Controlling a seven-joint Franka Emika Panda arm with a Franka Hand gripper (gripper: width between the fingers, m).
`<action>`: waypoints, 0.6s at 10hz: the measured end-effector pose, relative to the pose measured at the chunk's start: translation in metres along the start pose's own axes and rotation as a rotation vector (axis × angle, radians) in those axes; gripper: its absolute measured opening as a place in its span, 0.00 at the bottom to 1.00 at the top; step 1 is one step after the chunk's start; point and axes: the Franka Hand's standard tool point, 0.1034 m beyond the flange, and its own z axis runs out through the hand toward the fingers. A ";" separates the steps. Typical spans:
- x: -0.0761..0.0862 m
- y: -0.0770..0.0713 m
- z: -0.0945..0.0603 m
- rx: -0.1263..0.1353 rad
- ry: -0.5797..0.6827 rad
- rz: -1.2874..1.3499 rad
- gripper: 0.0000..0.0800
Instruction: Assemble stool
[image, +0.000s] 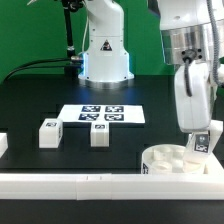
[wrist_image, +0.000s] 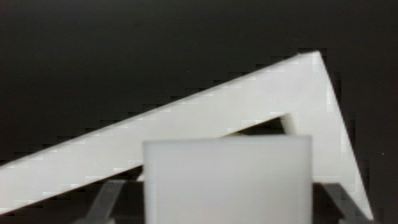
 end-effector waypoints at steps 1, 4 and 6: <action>-0.001 0.001 0.001 -0.002 -0.003 0.004 0.56; -0.001 -0.005 -0.011 0.004 -0.011 -0.325 0.79; -0.006 -0.009 -0.028 0.009 -0.021 -0.655 0.81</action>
Offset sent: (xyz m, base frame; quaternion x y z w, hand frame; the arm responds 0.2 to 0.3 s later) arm 0.0048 -0.0059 0.0246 -0.0043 -0.0507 -0.3048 0.9511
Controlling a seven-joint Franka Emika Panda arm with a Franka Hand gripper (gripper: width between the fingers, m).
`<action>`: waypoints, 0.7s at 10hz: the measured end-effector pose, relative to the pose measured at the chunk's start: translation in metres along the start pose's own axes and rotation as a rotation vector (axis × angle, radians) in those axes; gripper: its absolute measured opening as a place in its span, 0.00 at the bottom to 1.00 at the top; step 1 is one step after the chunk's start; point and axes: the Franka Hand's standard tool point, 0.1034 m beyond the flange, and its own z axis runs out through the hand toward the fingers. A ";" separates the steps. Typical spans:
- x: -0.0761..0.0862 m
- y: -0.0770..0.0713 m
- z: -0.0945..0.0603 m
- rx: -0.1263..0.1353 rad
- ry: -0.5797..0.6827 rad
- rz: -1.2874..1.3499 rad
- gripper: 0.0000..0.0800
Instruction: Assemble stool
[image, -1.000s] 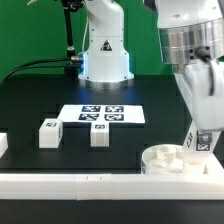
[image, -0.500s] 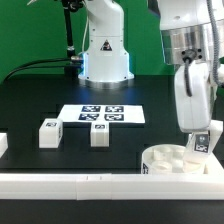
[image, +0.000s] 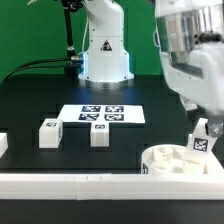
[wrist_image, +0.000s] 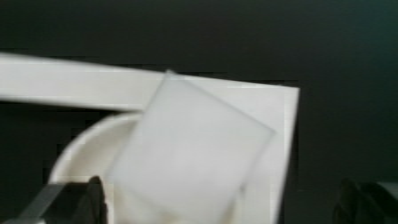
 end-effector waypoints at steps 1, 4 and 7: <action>-0.008 0.000 0.000 -0.009 -0.005 -0.119 0.81; -0.004 0.001 0.002 -0.011 -0.003 -0.315 0.81; -0.007 0.004 0.003 -0.037 -0.012 -0.792 0.81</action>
Offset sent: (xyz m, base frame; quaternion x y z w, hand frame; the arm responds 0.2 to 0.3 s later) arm 0.0000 0.0000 0.0000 0.0000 0.0000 -0.1938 0.9810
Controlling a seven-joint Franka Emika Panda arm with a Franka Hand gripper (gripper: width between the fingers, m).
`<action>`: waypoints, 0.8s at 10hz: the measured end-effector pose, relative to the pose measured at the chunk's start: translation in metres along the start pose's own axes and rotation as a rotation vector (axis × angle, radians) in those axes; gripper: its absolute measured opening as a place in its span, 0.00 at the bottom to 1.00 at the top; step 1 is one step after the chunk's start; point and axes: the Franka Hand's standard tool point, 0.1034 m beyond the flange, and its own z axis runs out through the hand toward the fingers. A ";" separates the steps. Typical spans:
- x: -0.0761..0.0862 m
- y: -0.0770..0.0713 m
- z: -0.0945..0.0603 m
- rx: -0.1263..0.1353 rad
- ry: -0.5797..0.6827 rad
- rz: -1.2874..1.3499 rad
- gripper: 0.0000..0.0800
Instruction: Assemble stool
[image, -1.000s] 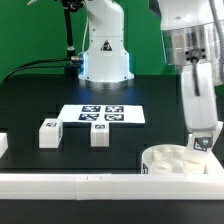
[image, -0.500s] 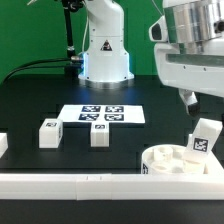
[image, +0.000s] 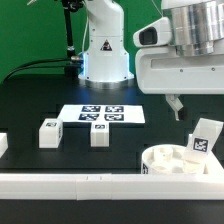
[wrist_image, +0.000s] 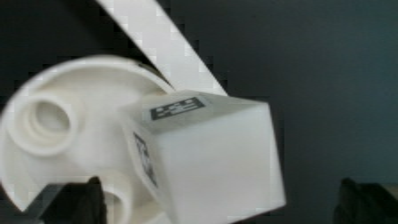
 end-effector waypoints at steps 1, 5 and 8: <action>-0.003 0.002 0.002 -0.013 -0.021 -0.184 0.81; 0.000 0.004 0.003 -0.025 -0.031 -0.458 0.81; 0.000 0.007 0.005 -0.075 -0.038 -0.812 0.81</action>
Offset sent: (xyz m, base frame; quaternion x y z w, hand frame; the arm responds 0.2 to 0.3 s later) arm 0.0000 0.0000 0.0000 0.0000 0.0000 -0.1938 0.9810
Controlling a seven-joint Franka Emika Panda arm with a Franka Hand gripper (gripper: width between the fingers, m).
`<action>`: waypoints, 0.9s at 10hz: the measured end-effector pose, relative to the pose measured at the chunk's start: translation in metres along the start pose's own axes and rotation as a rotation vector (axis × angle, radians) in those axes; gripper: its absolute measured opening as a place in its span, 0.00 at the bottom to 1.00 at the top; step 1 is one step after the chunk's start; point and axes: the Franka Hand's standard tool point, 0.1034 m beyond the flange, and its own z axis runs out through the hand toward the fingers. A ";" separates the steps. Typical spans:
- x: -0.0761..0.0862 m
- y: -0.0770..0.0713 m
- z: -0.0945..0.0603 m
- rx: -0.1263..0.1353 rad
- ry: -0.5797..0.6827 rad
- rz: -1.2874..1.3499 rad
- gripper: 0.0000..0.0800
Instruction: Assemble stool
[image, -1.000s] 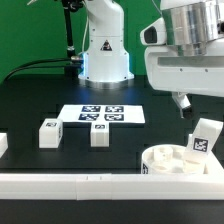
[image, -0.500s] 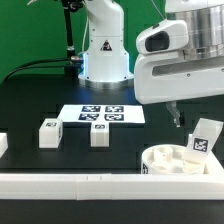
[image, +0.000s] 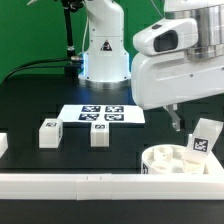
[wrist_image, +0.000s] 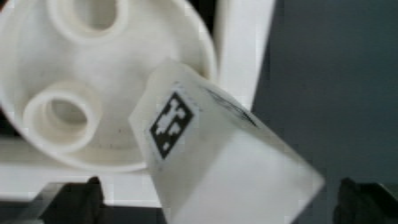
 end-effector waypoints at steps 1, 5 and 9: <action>-0.002 -0.001 0.001 -0.018 -0.022 -0.197 0.81; -0.008 -0.001 0.018 -0.028 -0.085 -0.541 0.81; -0.008 0.004 0.018 -0.028 -0.085 -0.572 0.67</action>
Offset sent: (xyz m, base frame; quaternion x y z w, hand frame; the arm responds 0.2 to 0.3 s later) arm -0.0031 0.0133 -0.0182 0.0245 -0.0258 -0.2464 0.9685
